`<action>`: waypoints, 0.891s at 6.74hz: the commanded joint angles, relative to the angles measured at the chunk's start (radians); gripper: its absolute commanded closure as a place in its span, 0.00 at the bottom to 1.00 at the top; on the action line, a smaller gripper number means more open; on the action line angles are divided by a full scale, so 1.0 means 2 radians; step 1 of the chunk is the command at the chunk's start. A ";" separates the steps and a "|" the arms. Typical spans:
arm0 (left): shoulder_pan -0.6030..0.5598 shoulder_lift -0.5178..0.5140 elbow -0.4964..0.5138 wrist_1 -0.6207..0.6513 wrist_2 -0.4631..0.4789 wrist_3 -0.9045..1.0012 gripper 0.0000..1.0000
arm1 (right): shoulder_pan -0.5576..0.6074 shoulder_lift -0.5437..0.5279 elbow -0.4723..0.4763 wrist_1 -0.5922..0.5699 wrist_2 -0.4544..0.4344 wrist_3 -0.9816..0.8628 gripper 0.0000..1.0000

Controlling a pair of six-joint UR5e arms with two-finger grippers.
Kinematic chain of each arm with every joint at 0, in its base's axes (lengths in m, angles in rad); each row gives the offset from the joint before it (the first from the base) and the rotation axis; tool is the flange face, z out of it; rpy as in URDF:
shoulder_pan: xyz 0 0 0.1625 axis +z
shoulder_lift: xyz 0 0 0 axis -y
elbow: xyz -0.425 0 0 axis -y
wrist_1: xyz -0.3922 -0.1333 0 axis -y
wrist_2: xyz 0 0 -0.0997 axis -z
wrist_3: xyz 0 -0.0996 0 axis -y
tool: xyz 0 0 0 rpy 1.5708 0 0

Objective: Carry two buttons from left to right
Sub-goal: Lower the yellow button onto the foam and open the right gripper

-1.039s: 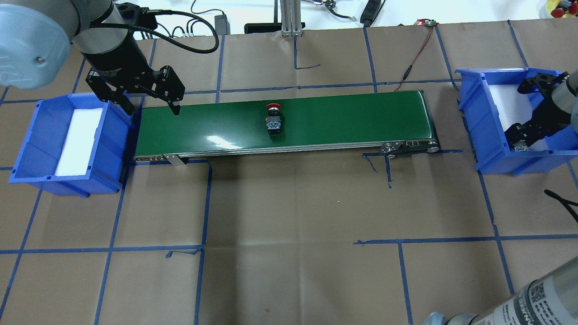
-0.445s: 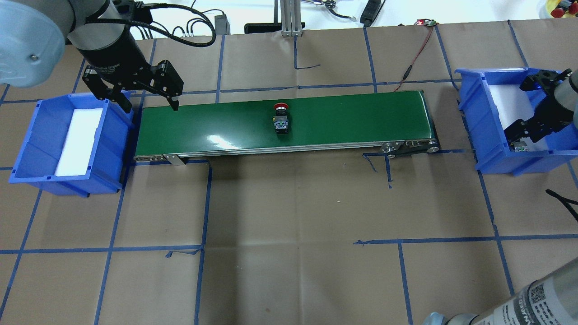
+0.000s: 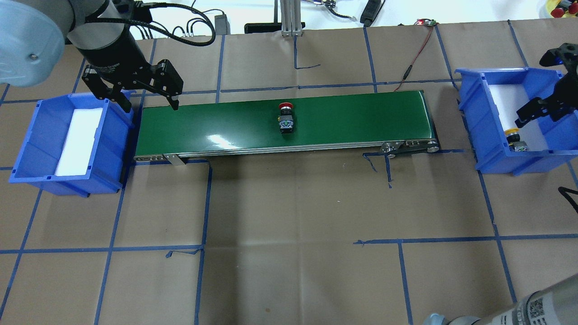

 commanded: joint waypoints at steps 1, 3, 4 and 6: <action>0.000 0.002 -0.002 0.000 0.000 0.000 0.00 | 0.029 -0.056 -0.032 0.066 -0.001 0.042 0.00; 0.000 0.002 -0.005 0.000 0.000 0.000 0.00 | 0.090 -0.092 -0.063 0.144 0.003 0.172 0.00; 0.001 0.002 -0.004 0.000 0.000 0.000 0.00 | 0.119 -0.101 -0.063 0.175 0.005 0.239 0.00; 0.001 0.002 -0.003 0.000 0.000 0.000 0.00 | 0.196 -0.107 -0.063 0.179 0.008 0.309 0.00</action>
